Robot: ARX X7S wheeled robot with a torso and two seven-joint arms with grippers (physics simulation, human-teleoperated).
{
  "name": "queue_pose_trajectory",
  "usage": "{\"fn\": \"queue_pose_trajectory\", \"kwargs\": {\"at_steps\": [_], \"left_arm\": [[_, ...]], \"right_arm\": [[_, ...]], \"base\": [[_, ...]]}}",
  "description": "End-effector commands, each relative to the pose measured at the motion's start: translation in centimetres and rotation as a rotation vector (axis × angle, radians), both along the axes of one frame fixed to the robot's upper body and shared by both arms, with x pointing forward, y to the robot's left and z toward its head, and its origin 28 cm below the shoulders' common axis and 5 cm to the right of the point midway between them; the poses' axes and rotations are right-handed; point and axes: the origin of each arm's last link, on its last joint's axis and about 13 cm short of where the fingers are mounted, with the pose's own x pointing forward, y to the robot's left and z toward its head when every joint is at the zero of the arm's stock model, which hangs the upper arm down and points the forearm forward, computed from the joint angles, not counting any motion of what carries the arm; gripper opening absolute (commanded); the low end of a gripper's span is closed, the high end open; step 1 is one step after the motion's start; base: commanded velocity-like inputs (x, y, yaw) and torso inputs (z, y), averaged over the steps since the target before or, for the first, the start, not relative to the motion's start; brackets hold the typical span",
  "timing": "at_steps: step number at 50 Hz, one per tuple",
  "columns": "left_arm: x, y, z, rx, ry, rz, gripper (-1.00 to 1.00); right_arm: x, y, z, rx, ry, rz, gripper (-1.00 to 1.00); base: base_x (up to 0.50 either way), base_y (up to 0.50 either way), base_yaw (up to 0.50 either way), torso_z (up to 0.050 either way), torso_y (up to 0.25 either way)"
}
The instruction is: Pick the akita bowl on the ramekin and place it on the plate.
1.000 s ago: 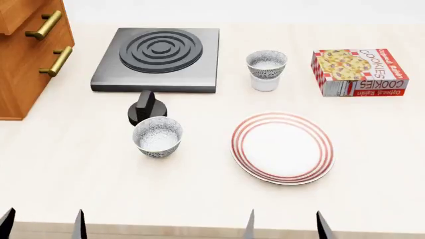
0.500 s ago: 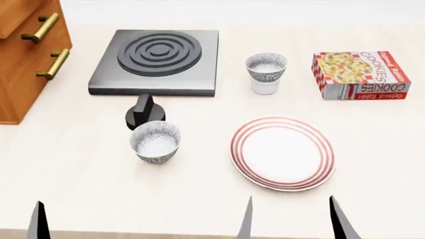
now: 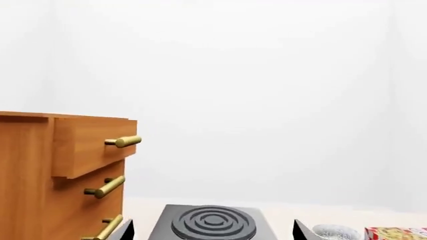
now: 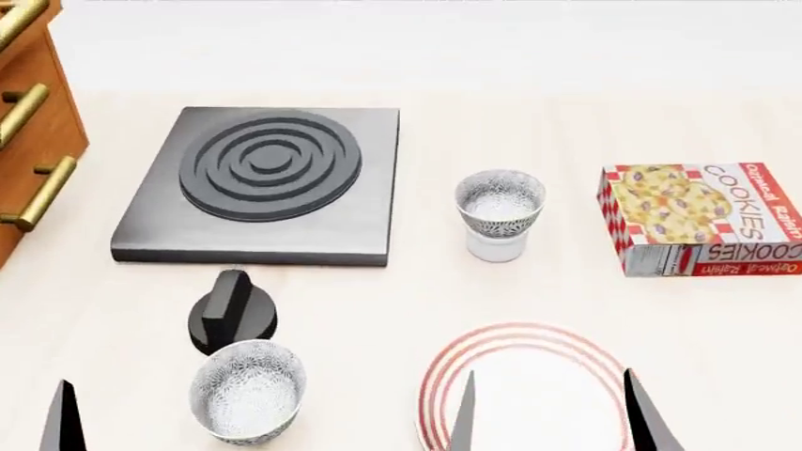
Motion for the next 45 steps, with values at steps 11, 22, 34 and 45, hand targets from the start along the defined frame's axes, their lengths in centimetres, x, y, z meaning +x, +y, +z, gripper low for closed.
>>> {"fn": "queue_pose_trajectory", "kwargs": {"at_steps": [11, 22, 34, 45], "left_arm": [[-0.01, -0.1, 0.06, -0.002, 0.003, -0.002, 1.0], [0.02, -0.12, 0.08, 0.001, 0.009, -0.003, 1.0], [-0.04, -0.15, 0.09, 0.004, 0.004, -0.006, 1.0], [-0.05, -0.16, 0.11, 0.004, 0.003, -0.007, 1.0]], "right_arm": [[-0.03, 0.02, -0.02, -0.003, 0.002, 0.0, 1.0], [-0.14, -0.01, -0.3, 0.015, -0.017, 0.004, 1.0], [-0.05, 0.08, -0.34, 0.001, -0.018, 0.005, 1.0], [-0.08, -0.04, -0.17, -0.001, -0.017, 0.007, 1.0]], "base": [[0.5, -0.04, 0.0, 0.0, 0.0], [0.36, -0.03, 0.0, 0.007, 0.001], [0.0, 0.0, 0.0, 0.05, 0.0], [0.0, 0.0, 0.0, 0.05, 0.0]]}}
